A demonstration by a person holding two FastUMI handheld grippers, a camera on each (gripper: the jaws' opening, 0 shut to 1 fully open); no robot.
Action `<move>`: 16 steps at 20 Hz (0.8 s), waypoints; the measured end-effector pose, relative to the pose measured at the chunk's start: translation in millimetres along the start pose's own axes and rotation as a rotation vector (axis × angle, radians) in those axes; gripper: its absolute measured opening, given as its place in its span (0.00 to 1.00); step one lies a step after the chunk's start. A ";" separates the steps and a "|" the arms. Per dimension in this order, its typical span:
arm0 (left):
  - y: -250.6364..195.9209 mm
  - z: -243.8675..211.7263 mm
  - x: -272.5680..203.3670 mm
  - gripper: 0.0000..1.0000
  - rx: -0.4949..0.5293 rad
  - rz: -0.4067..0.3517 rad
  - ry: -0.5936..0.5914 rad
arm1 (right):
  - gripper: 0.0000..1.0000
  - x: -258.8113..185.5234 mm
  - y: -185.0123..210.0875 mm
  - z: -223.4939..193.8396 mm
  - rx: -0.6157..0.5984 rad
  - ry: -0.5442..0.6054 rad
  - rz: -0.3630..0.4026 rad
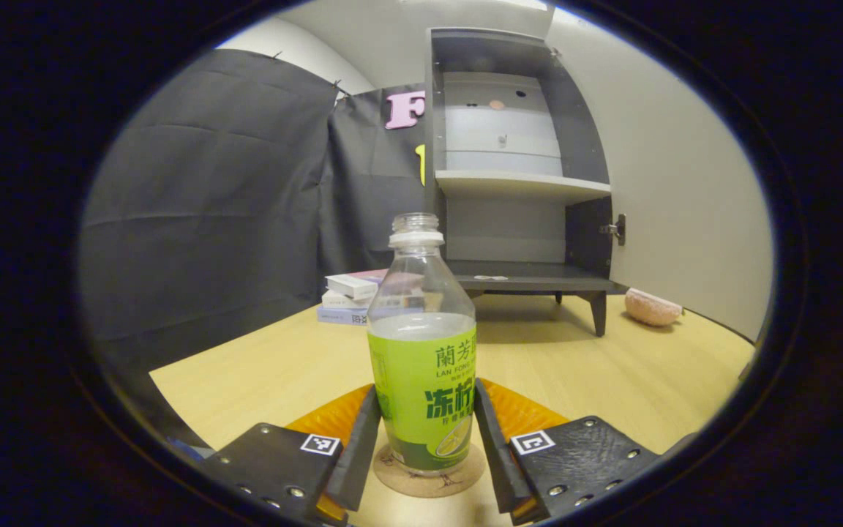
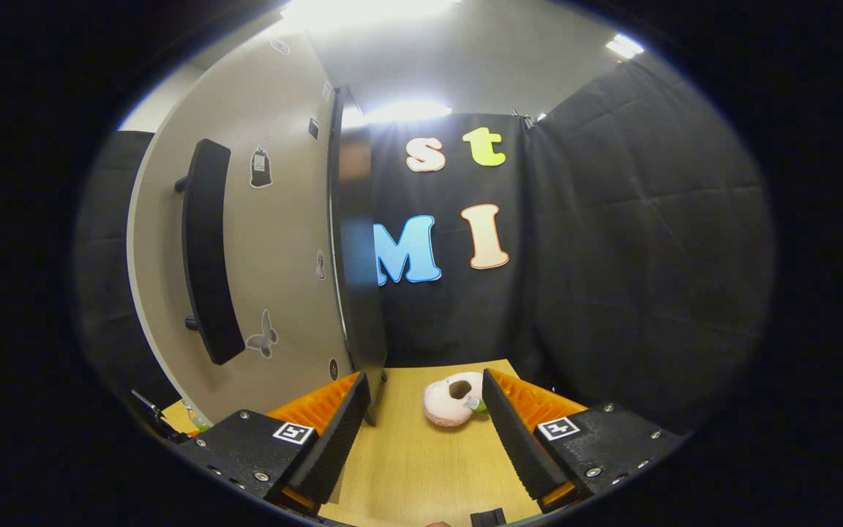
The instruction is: Open the cabinet door with the right hand, grasp the bottle in the cabinet with the left hand and place it on the coaster, then close the cabinet door with the right hand.
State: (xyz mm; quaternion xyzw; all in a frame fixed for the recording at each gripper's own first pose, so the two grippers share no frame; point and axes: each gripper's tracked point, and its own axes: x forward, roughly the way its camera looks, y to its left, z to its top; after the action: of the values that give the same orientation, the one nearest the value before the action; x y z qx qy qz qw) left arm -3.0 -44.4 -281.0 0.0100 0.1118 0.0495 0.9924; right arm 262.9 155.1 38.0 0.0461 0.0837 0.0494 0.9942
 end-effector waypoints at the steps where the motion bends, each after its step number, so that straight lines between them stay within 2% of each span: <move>1: 0.6 -2.5 -1.4 0.70 0.003 0.005 0.011 | 0.95 -0.4 1.6 -0.8 0.005 0.001 0.002; 2: 1.0 -2.7 -2.3 0.71 -0.004 0.011 0.019 | 0.95 -1.4 1.9 -0.5 0.009 0.001 0.003; 3: -2.2 0.1 -5.7 0.92 -0.012 0.008 0.021 | 0.95 -2.0 1.1 -0.2 0.011 -0.003 0.000; 4: -3.0 5.4 -7.5 0.89 -0.013 0.004 0.018 | 0.95 -3.1 -0.2 0.7 0.014 -0.006 -0.003; 8: -2.1 40.9 -15.6 0.89 0.006 -0.004 -0.025 | 0.95 -6.3 -1.2 8.5 0.043 -0.029 -0.004; 9: -2.6 52.6 -18.6 0.85 0.006 -0.006 -0.040 | 0.95 -6.1 -1.8 11.3 0.049 -0.036 -0.006; 10: -2.9 64.5 -21.1 0.89 0.002 -0.008 -0.056 | 0.95 -6.9 -2.7 14.8 0.054 -0.044 -0.008; 15: 3.6 115.3 -44.4 0.88 -0.017 0.003 -0.098 | 0.95 -6.1 -2.6 32.7 0.069 -0.100 -0.032; 16: 5.8 127.7 -51.5 0.92 -0.023 0.003 -0.106 | 0.95 -5.2 -2.1 35.1 0.068 -0.105 -0.039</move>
State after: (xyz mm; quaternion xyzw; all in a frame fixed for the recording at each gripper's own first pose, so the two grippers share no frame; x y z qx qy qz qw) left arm -25.1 -44.9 -145.0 0.0015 0.0585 0.0516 0.9970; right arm 264.0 149.6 73.2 0.0809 0.0341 0.0248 0.9958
